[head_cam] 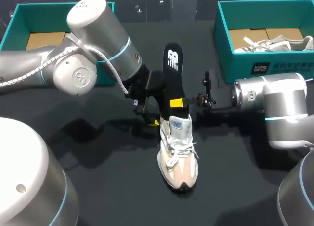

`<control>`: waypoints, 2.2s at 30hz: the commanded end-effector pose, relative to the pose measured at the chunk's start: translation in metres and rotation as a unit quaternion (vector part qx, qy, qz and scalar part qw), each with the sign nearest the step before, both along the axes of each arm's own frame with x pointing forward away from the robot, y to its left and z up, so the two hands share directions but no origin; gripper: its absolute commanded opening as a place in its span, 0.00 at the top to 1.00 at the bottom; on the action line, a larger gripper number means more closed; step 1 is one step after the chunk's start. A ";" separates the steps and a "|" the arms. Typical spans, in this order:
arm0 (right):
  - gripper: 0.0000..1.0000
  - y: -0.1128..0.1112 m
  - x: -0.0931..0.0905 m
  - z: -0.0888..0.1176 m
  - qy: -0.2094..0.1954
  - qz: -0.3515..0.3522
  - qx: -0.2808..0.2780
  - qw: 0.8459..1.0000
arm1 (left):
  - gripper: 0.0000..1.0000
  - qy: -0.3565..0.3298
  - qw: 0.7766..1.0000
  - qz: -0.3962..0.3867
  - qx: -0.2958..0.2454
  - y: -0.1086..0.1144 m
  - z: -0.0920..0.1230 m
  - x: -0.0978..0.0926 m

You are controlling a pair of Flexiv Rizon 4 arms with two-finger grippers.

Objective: Take the shoe out of the shoebox, open the shoe tongue, remove and reinsert the insole, then place the shoe into the shoebox

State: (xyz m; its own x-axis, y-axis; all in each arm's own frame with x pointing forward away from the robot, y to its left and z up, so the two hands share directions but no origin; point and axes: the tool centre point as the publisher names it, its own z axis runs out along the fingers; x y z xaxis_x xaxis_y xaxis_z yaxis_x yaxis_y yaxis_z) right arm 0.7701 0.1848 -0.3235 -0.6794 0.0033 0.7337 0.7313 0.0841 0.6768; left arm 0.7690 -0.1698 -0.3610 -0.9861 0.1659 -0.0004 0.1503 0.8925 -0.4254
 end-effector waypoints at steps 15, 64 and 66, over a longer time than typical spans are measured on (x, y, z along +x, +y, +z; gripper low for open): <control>1.00 0.001 -0.021 -0.022 0.044 -0.014 -0.008 0.999 | 0.00 0.000 1.000 -0.001 0.000 -0.001 -0.001 0.000; 0.78 0.002 -0.032 -0.007 0.020 -0.027 -0.005 0.999 | 0.00 0.000 1.000 -0.001 0.000 -0.001 -0.001 0.000; 0.78 0.002 -0.032 -0.004 0.015 -0.026 -0.006 1.000 | 0.00 0.000 1.000 -0.001 0.000 -0.001 -0.001 0.000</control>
